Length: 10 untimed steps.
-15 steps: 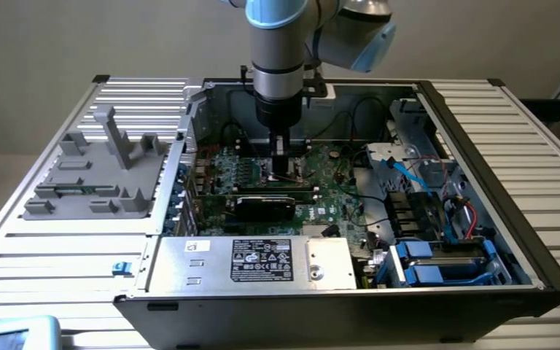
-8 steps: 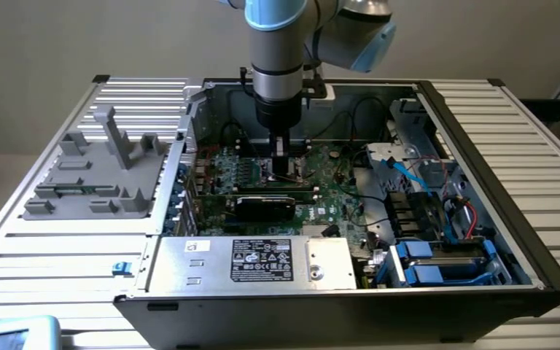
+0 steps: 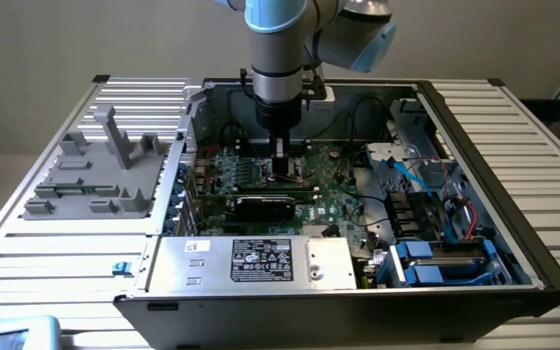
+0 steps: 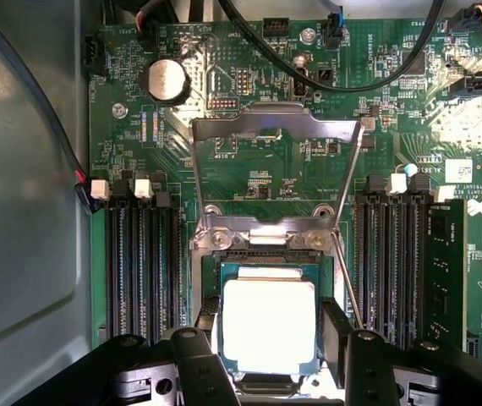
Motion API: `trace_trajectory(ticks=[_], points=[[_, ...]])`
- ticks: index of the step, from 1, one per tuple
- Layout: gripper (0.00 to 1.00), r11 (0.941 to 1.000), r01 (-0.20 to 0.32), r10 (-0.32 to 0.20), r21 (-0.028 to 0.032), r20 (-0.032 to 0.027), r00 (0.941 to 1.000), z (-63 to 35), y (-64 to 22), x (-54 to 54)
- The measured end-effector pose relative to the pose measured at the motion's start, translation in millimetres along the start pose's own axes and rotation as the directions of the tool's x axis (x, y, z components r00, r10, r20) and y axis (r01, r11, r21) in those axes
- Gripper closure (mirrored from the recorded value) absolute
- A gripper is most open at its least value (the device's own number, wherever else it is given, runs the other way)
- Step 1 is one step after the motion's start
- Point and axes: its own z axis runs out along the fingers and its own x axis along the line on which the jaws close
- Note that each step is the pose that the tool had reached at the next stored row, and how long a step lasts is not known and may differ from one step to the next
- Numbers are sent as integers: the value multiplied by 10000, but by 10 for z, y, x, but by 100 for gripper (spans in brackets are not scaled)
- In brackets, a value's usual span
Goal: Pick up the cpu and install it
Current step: 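Place the cpu into insertion slot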
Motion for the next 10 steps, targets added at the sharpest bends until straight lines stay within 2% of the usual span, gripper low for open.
trace_trajectory(ticks=[10], points=[[44, 10000, 0, 0, 0, -12, 10000, 2, 2, 0]])
